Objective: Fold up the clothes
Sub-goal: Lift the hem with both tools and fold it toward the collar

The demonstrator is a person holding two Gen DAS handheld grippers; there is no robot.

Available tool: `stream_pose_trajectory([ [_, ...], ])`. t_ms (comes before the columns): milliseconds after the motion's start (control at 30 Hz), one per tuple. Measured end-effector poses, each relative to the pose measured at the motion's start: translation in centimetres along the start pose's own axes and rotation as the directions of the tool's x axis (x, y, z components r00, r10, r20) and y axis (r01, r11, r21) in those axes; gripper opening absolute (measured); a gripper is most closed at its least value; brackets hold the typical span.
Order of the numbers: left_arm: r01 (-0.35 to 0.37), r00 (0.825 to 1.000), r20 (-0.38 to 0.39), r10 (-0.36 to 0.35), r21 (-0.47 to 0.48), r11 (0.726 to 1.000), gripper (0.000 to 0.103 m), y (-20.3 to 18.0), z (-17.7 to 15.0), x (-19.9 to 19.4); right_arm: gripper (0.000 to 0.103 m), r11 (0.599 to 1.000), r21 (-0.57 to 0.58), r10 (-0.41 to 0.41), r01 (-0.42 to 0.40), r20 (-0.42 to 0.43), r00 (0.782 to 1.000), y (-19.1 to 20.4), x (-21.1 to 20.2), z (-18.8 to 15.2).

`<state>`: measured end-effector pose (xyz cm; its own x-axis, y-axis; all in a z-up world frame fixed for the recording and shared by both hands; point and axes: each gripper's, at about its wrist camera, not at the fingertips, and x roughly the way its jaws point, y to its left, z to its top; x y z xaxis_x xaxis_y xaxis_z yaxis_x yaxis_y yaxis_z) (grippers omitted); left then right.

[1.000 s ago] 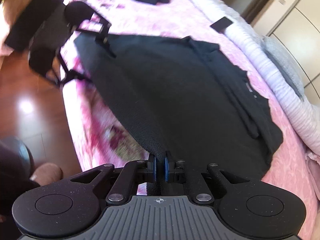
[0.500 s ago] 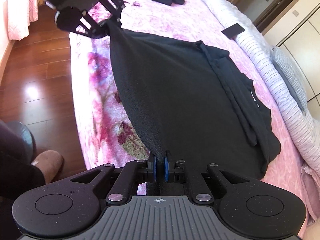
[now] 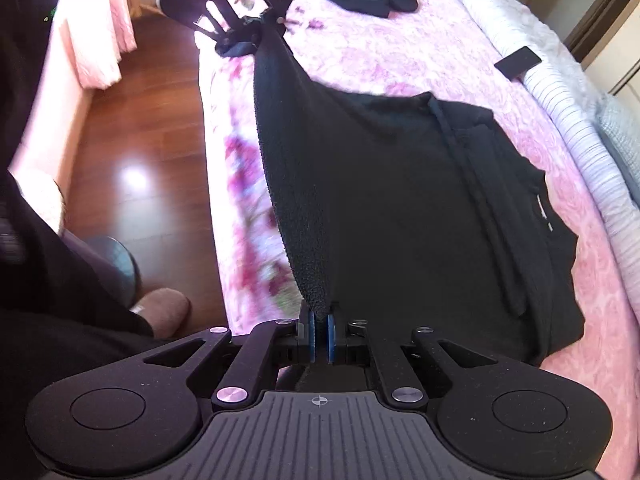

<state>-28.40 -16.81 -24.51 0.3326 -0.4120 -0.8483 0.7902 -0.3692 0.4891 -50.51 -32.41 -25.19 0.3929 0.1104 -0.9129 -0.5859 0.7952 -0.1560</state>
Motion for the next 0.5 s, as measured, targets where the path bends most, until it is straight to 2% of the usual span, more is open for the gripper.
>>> stream_pose_trajectory([
  [67, -0.01, 1.0, -0.003, 0.011, 0.023, 1.0, 0.004, 4.5, 1.7, 0.8, 0.005, 0.999, -0.035, 0.032, -0.032, -0.005, 0.999, -5.1, -1.0, 1.4],
  [133, -0.027, 1.0, 0.012, 0.026, 0.011, 1.0, 0.004, 9.4, 3.7, 2.4, 0.005, 0.999, -0.037, 0.023, -0.023, 0.005, 1.0, -11.2, -1.8, 2.5],
  [267, -0.049, 0.999, 0.015, 0.05, -0.021, 0.999, 0.008, 19.2, 7.4, 8.0, 0.005, 0.996, -0.055, -0.065, 0.067, 0.021, 0.998, -23.9, -0.7, 4.6],
  [333, -0.061, 0.998, -0.009, 0.06, -0.062, 0.996, 0.012, 23.5, 8.7, 12.3, 0.005, 0.993, -0.066, -0.096, 0.097, 0.006, 0.995, -29.4, 1.6, 5.3],
  [400, -0.05, 0.998, -0.045, 0.043, -0.153, 0.987, 0.018, 26.8, 9.5, 17.3, 0.005, 0.99, -0.031, -0.138, 0.138, -0.013, 0.99, -33.8, 5.3, 5.5],
  [467, -0.031, 0.998, -0.068, 0.013, -0.267, 0.963, 0.025, 29.4, 9.7, 21.7, 0.006, 0.984, 0.03, -0.174, 0.175, -0.047, 0.984, -37.9, 9.4, 5.4],
  [500, -0.033, 0.998, -0.067, 0.013, -0.313, 0.949, 0.026, 30.3, 9.5, 23.2, 0.01, 0.974, 0.086, -0.202, 0.209, -0.079, 0.976, -39.5, 11.5, 5.3],
])
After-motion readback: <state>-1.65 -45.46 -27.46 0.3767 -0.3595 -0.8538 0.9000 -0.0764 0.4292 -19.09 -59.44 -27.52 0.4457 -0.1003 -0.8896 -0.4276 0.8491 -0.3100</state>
